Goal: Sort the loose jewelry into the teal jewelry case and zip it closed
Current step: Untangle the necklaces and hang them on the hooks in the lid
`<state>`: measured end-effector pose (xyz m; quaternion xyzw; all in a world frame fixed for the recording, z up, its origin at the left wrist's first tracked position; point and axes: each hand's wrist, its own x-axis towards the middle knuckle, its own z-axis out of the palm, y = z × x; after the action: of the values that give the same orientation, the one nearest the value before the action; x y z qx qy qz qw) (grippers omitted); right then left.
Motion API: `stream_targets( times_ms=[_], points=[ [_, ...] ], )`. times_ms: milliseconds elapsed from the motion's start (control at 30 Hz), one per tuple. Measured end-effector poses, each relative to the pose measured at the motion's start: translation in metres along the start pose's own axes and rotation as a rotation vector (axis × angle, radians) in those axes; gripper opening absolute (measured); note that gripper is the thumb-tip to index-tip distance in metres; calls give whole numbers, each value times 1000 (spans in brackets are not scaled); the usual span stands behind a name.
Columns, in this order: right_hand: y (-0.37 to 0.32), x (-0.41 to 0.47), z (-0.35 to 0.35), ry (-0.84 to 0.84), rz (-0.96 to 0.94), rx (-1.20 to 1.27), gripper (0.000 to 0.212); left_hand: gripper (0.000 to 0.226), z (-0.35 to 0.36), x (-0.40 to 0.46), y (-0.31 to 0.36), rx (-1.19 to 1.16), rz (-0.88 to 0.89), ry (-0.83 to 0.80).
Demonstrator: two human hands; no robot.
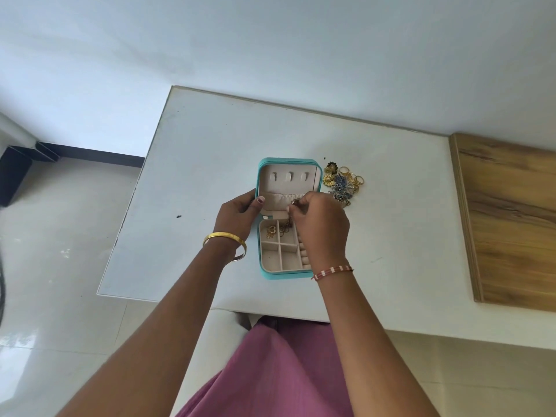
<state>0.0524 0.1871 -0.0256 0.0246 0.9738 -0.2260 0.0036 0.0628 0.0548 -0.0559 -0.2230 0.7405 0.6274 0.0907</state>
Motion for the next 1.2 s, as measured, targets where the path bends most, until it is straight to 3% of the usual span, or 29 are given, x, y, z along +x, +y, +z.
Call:
stream_targets(
  times_ms=[133, 267, 433, 700, 833, 933, 1067, 1200],
  points=[
    [0, -1, -1, 17, 46, 82, 19, 35, 0, 0, 0, -8, -2, 0],
    [8, -3, -12, 32, 189, 479, 18, 35, 1, 1, -1, -8, 3, 6],
    [15, -8, -28, -93, 352, 907, 16, 35, 2, 1, -2, -3, 9, 18],
    [34, -13, -47, -70, 309, 1367, 34, 35, 2, 0, 1, 4, 20, 26],
    [45, -15, -53, 8, 328, 1519, 28, 35, 2, -1, 1, 6, 29, 26],
    [55, -16, -46, 39, 414, 1430, 32, 35, 2, -1, 1, 16, 42, 21],
    [69, -19, -28, 15, 524, 949, 32, 33, 0, -1, -1, 23, 61, 7],
    [79, -20, -17, -23, 481, 595, 20, 32, 0, 1, -3, 15, 67, 7]
  ],
)
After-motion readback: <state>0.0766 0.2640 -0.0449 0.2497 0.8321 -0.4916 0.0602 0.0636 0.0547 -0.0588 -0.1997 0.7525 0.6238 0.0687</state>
